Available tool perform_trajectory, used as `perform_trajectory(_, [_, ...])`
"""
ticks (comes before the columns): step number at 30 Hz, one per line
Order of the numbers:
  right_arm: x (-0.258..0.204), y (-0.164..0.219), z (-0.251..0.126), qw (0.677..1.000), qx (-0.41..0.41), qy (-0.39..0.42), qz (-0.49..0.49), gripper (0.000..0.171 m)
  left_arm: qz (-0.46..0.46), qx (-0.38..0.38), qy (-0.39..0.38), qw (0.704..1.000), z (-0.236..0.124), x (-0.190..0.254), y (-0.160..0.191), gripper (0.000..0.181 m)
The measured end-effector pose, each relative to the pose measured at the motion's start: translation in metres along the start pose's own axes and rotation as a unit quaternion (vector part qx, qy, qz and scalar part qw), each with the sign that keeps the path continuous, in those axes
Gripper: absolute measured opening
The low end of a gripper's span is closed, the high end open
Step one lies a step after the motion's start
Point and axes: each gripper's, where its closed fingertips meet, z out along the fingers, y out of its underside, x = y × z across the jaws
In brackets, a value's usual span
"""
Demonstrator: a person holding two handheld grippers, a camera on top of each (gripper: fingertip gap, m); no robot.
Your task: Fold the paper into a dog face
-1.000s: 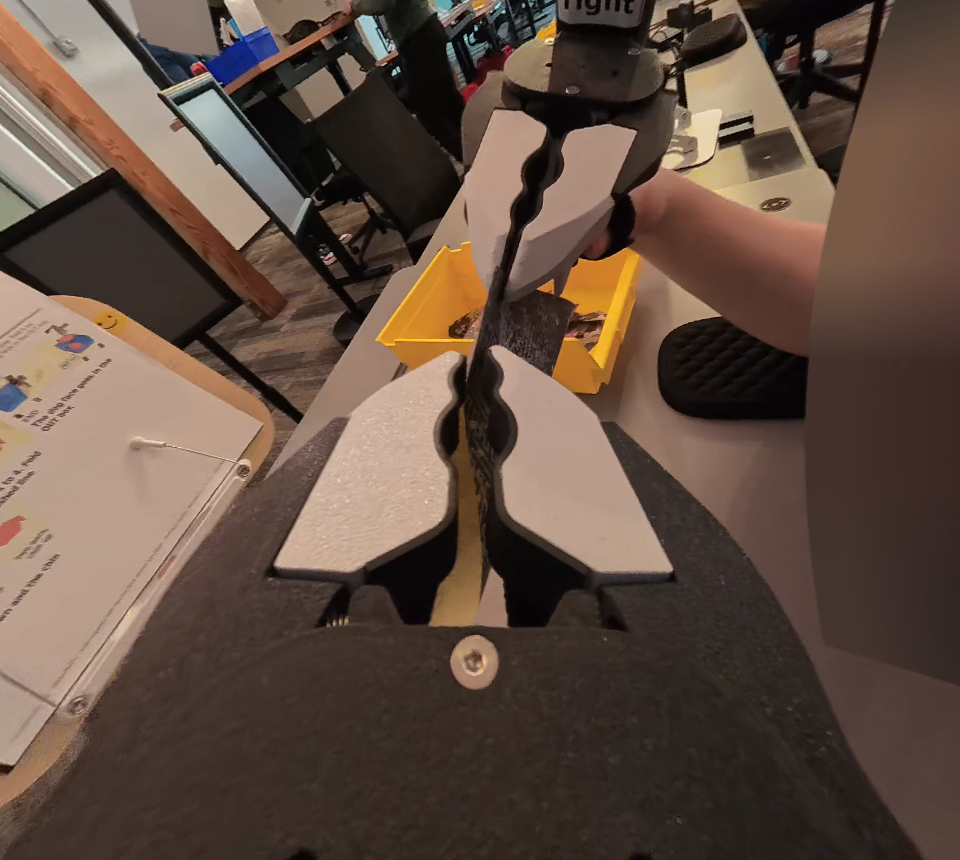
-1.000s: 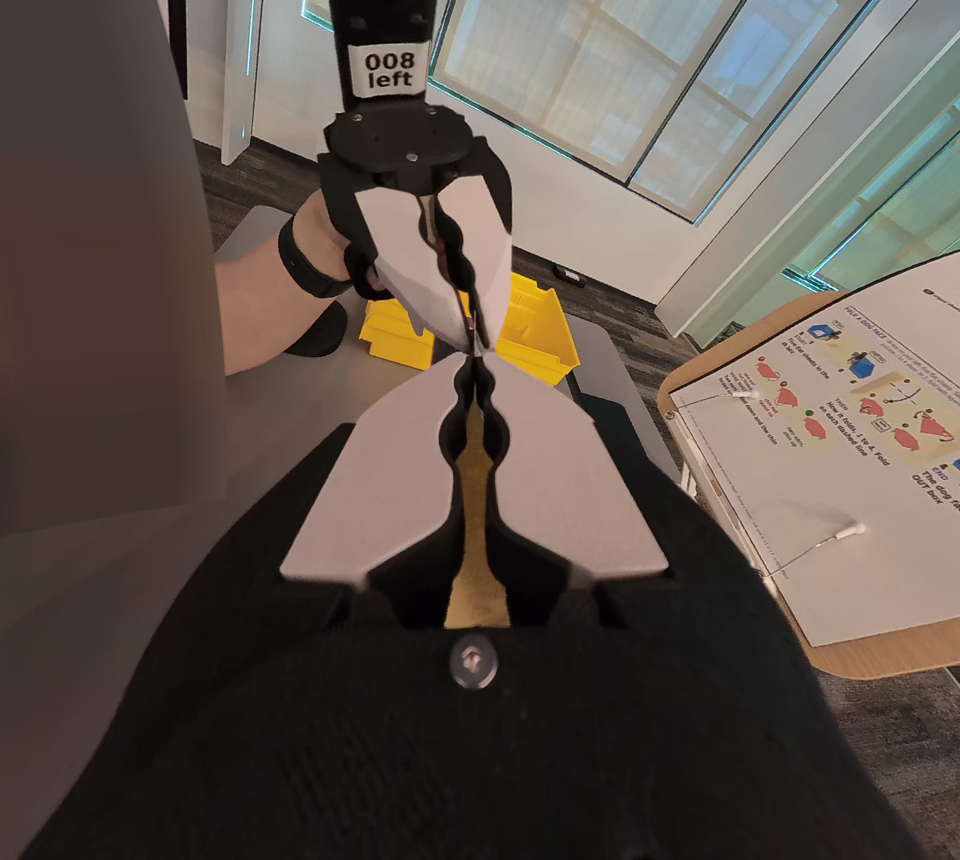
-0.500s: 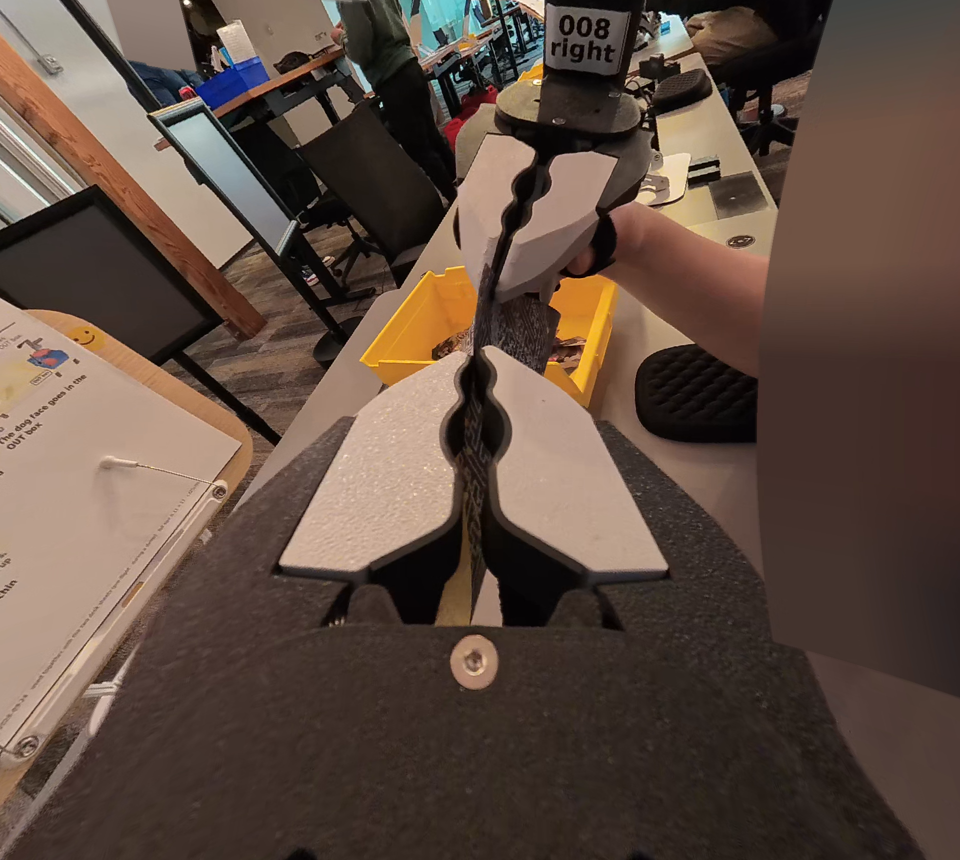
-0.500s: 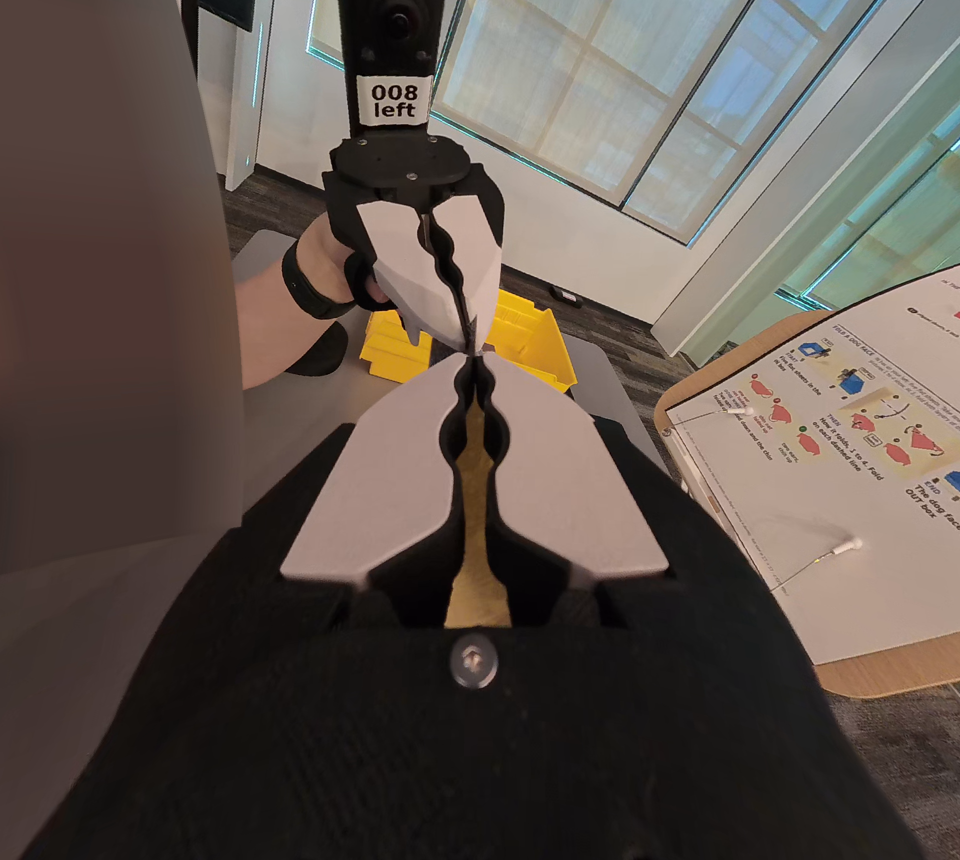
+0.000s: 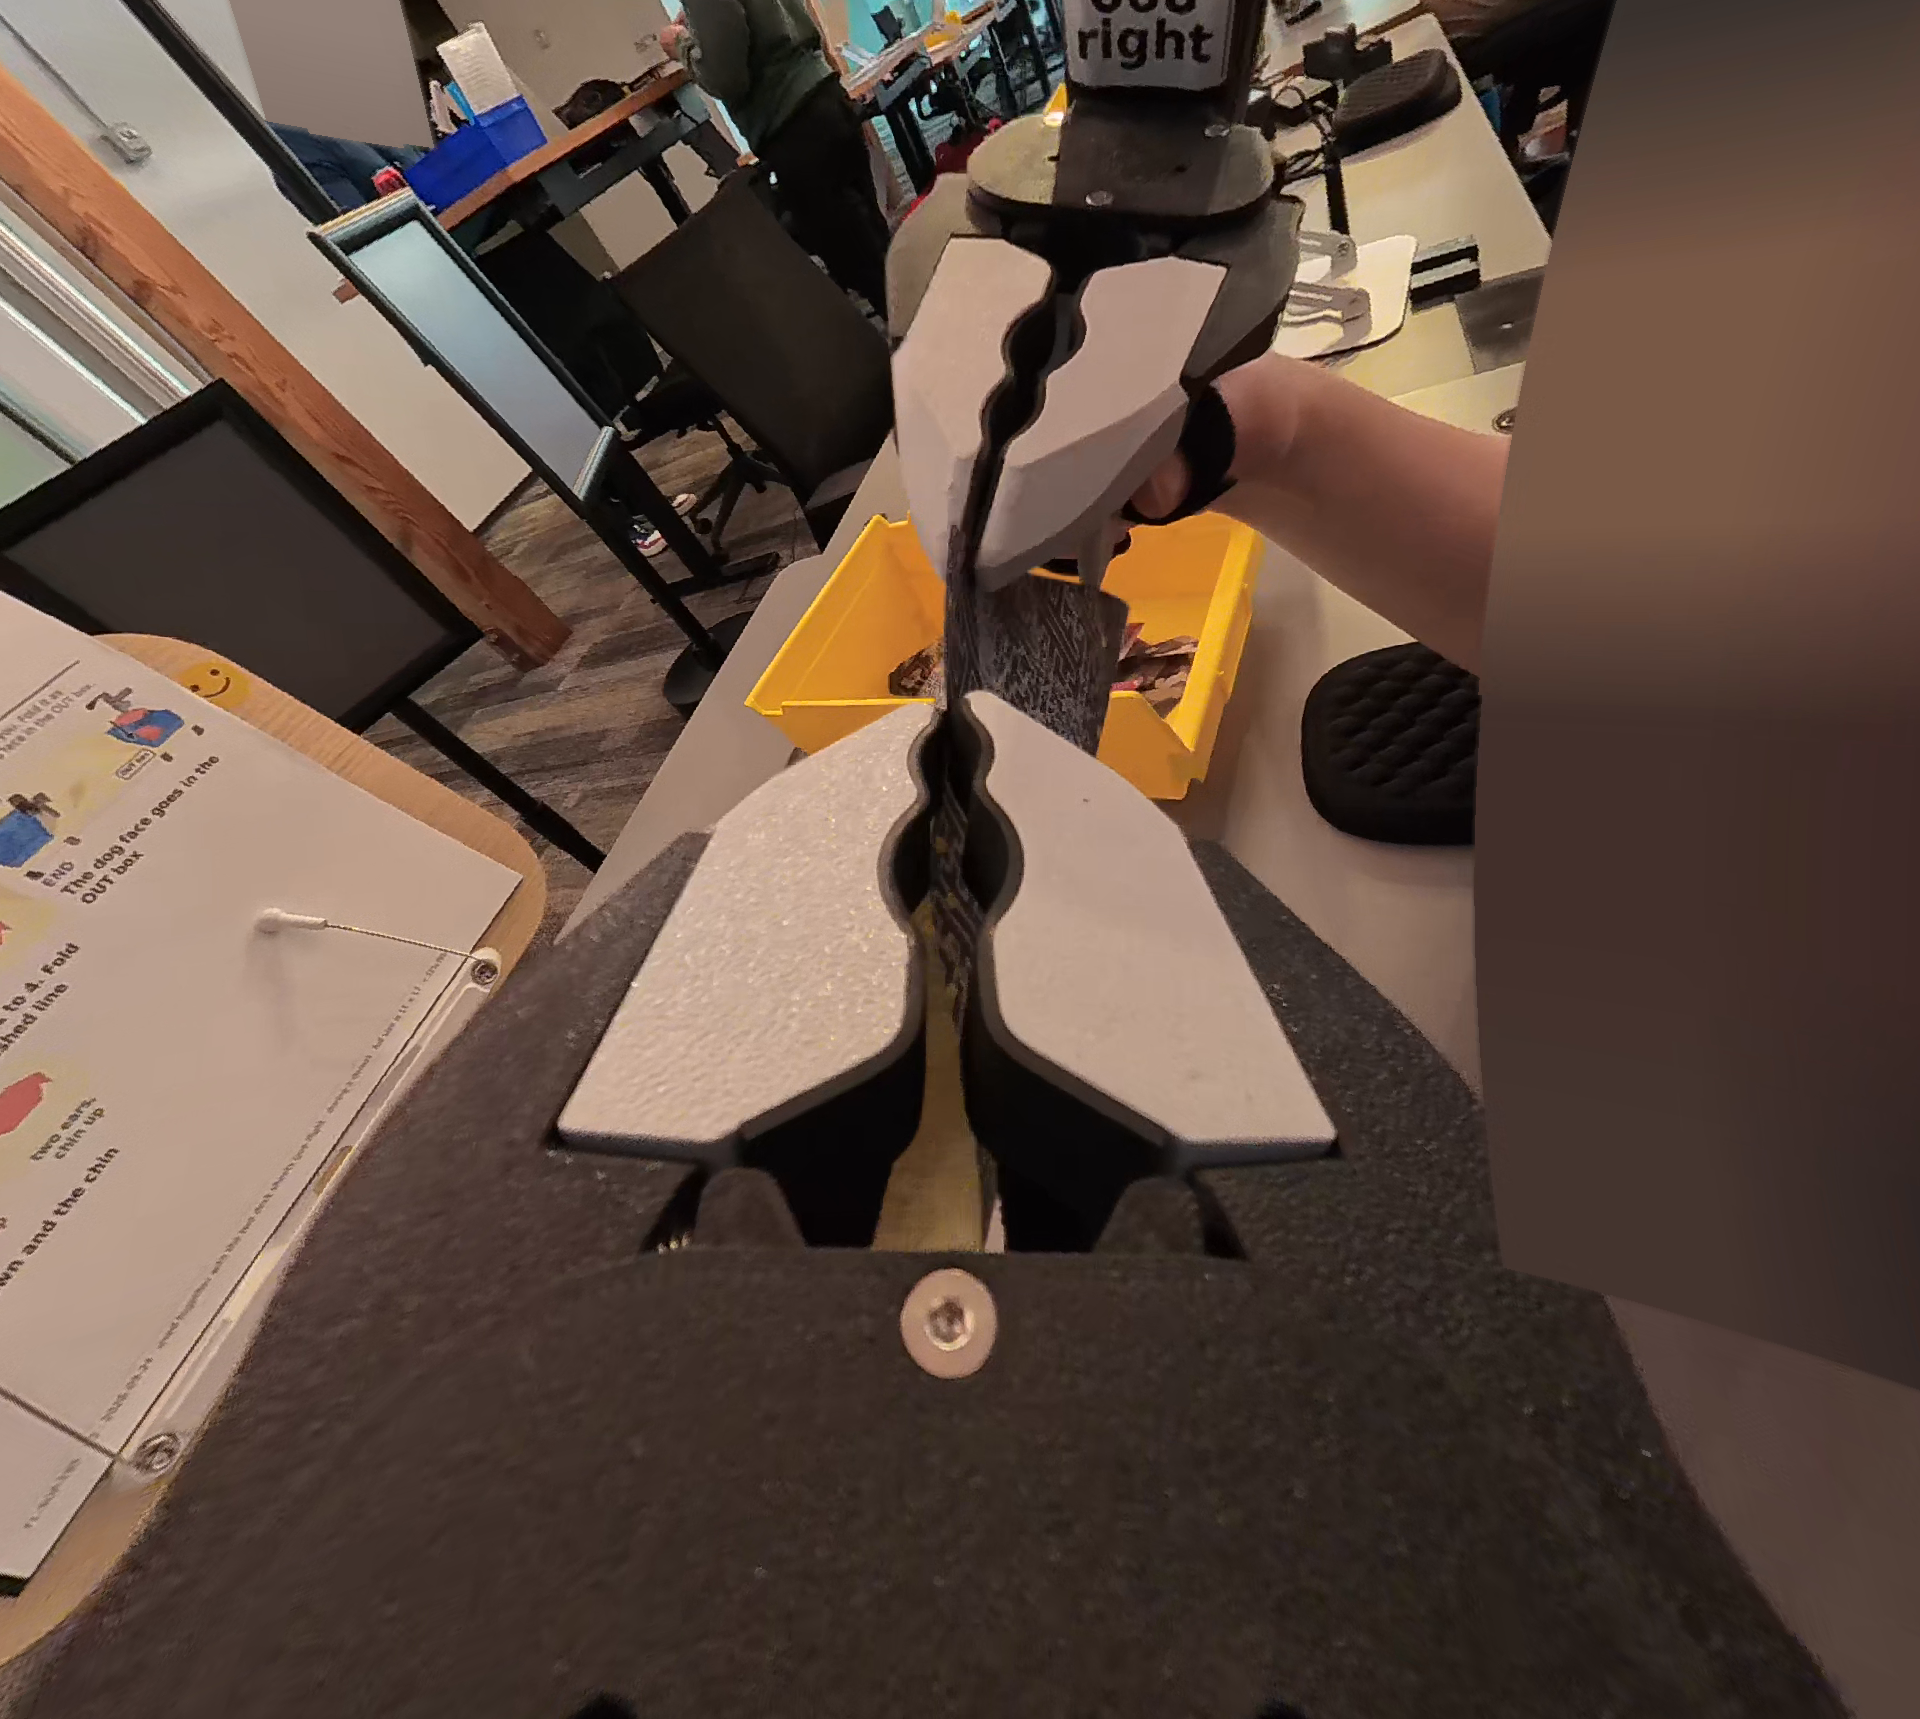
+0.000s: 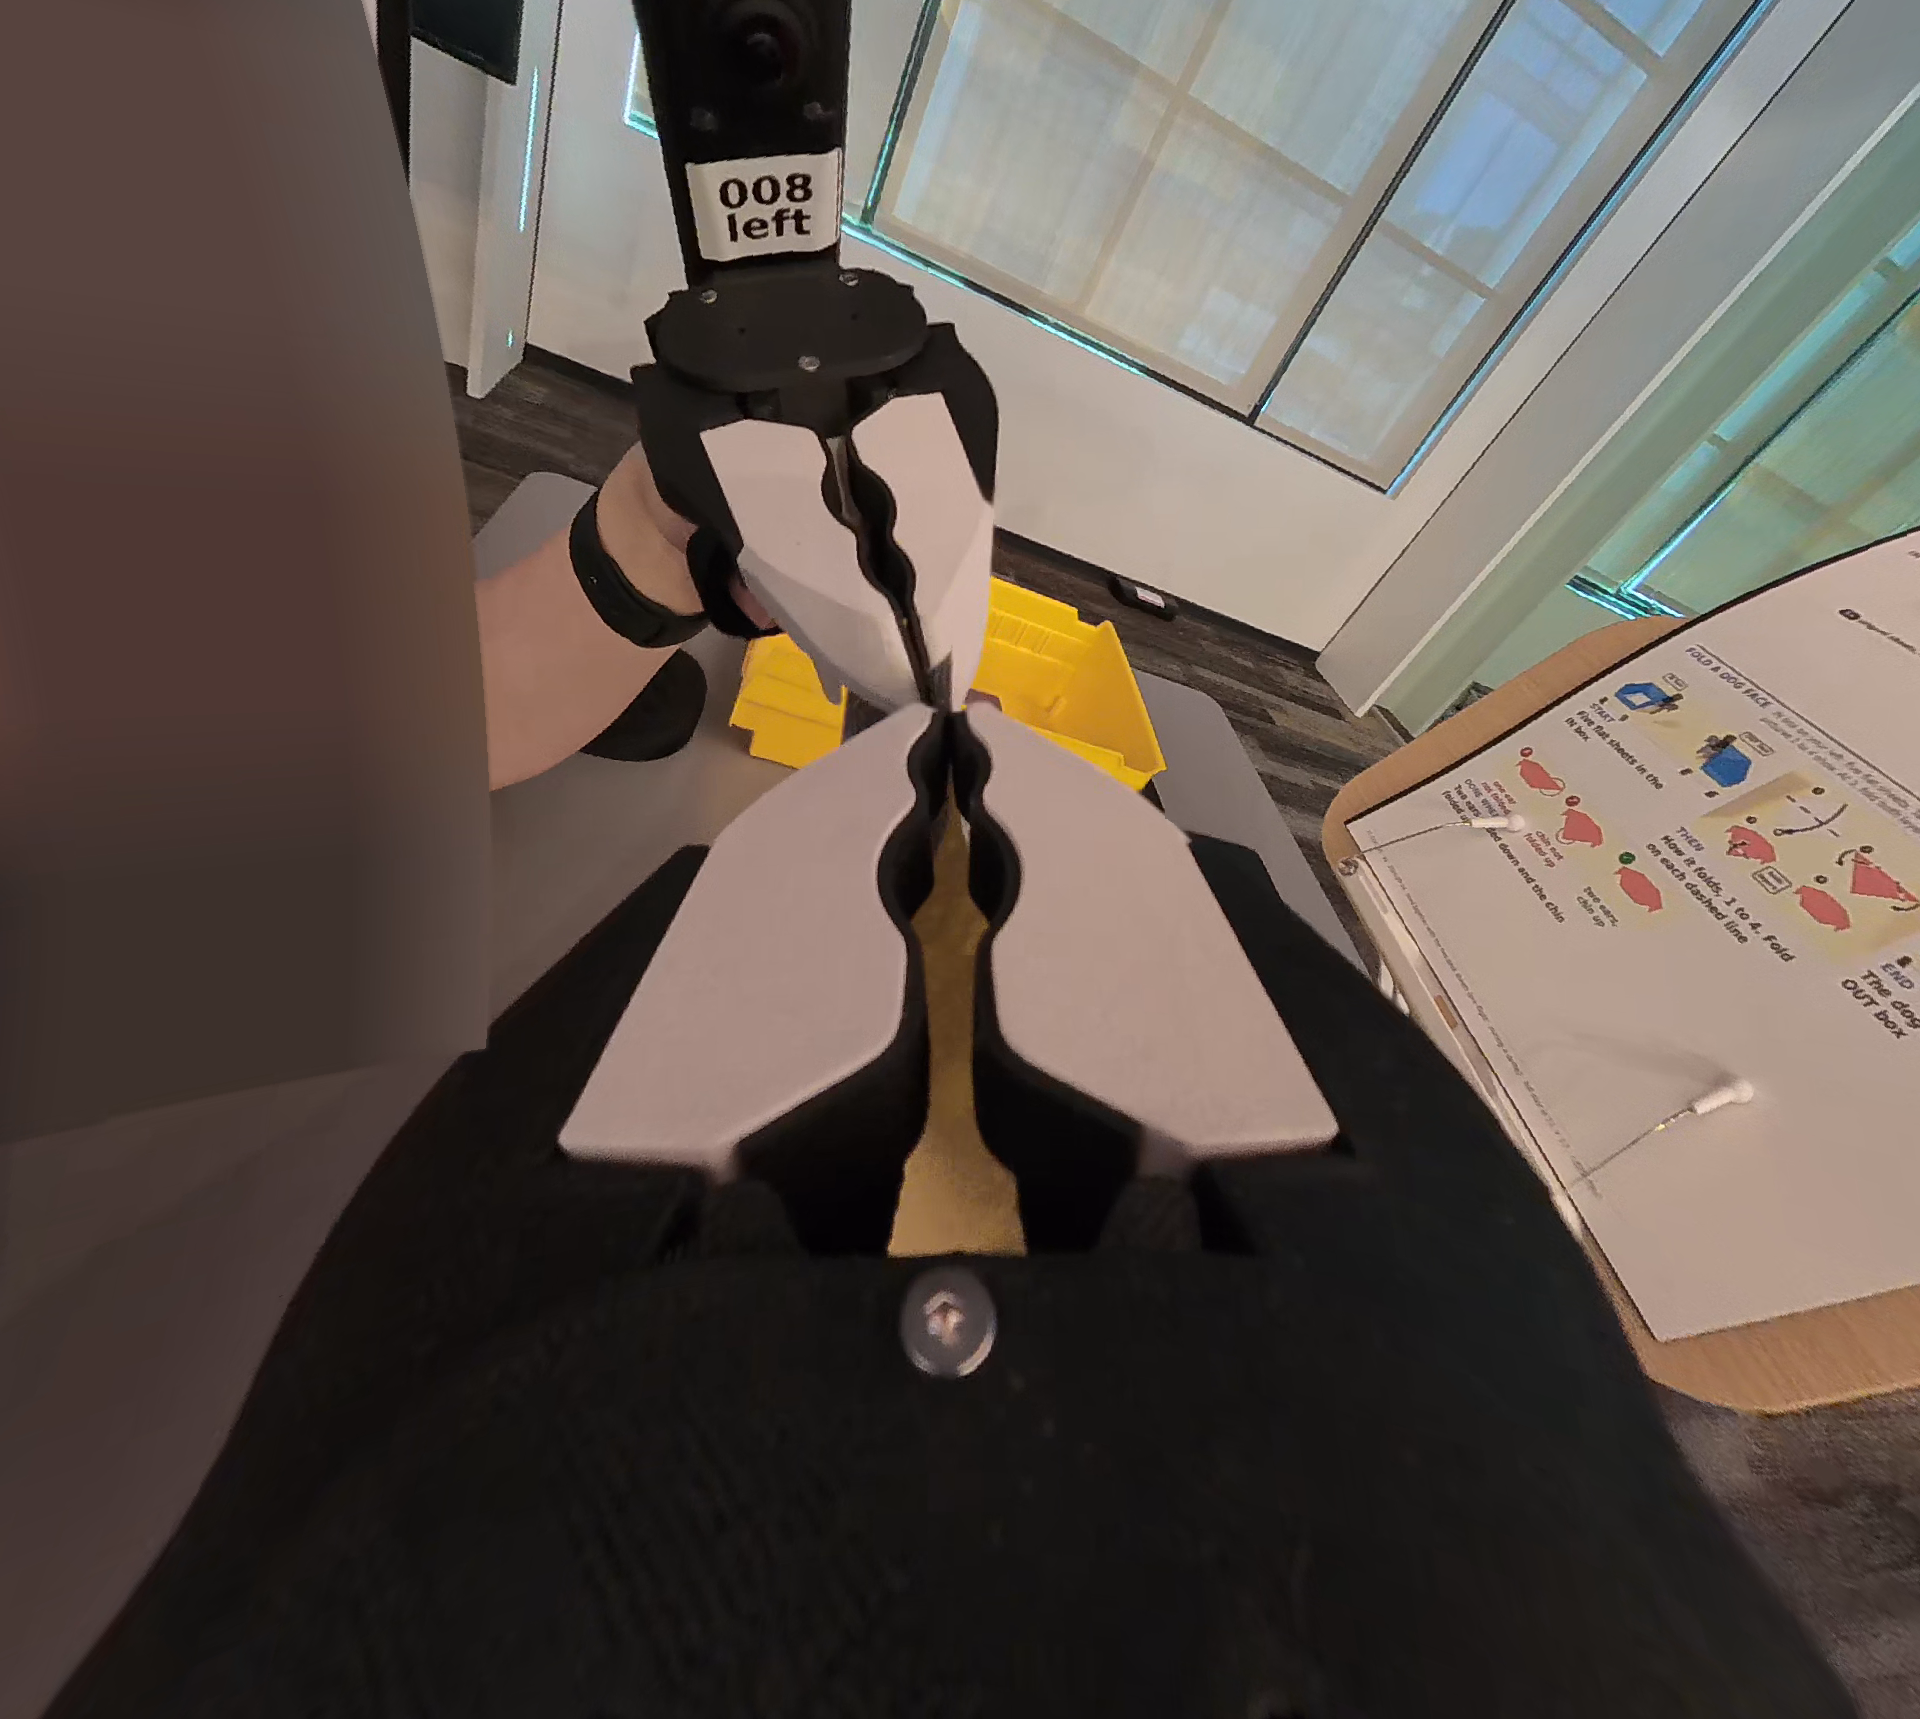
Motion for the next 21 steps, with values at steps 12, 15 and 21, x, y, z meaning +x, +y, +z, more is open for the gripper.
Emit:
perform_trajectory(12, [-0.0001, -0.0018, 0.0, 1.0, 0.001, 0.005, -0.002, 0.002, 0.003, -0.009, 0.0, 1.0, 0.0028, 0.0015, 0.0026, 0.0])
perform_trajectory(15, [-0.0007, -0.0021, 0.0, 1.0, 0.001, 0.005, -0.006, 0.001, 0.005, -0.009, 0.002, 1.0, 0.0027, 0.0023, 0.0024, 0.0])
perform_trajectory(21, [-0.002, -0.0011, 0.0004, 1.0, -0.011, 0.012, -0.027, 0.001, 0.008, -0.01, 0.005, 1.0, 0.0024, 0.0035, 0.0033, 0.0])
